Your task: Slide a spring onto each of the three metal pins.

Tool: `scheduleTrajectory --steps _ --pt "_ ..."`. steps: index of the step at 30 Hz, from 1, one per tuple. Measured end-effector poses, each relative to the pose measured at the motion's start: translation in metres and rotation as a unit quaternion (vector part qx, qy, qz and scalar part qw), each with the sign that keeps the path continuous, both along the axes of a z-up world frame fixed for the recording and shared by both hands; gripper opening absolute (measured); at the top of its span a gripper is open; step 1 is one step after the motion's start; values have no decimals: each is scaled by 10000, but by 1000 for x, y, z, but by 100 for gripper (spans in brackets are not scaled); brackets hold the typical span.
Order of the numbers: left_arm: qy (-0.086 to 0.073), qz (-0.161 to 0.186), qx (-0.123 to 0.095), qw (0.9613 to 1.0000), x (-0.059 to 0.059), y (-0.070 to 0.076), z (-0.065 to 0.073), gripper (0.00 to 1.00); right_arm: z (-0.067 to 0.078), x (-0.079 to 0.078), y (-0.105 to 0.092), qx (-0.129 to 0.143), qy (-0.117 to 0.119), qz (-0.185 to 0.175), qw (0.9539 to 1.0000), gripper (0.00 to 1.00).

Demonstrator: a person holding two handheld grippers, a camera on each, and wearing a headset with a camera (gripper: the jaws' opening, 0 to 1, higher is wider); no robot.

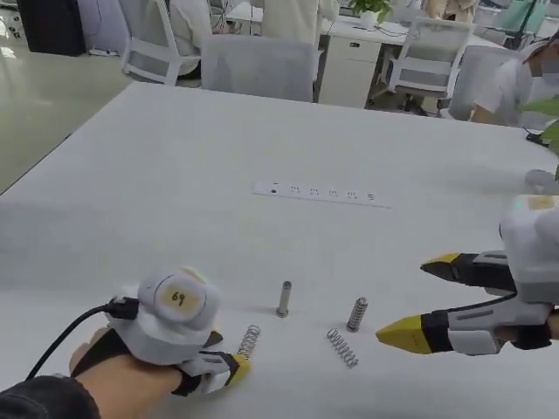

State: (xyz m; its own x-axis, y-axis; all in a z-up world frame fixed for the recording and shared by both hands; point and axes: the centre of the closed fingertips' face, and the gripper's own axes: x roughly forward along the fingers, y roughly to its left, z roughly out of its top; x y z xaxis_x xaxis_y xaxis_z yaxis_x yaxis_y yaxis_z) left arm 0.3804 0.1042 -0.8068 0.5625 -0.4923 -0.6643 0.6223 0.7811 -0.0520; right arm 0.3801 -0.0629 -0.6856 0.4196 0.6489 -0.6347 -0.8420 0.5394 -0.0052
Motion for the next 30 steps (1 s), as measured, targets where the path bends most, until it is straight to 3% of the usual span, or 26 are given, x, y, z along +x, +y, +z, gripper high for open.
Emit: scheduleTrajectory --steps 5,14,24,30 --pt "-61 166 38 9998 5 10 0 21 -1 0 0 -2 23 10 10000 75" --pt "-259 -67 -2 9996 4 -5 3 20 -2 0 1 -25 51 29 10000 75" --pt "-314 -159 98 9993 4 -5 0 14 -2 -1 -1 -36 59 18 10000 74" --pt "-474 -377 253 9978 4 -8 0 3 -1 -1 -1 -41 53 19 10000 74"
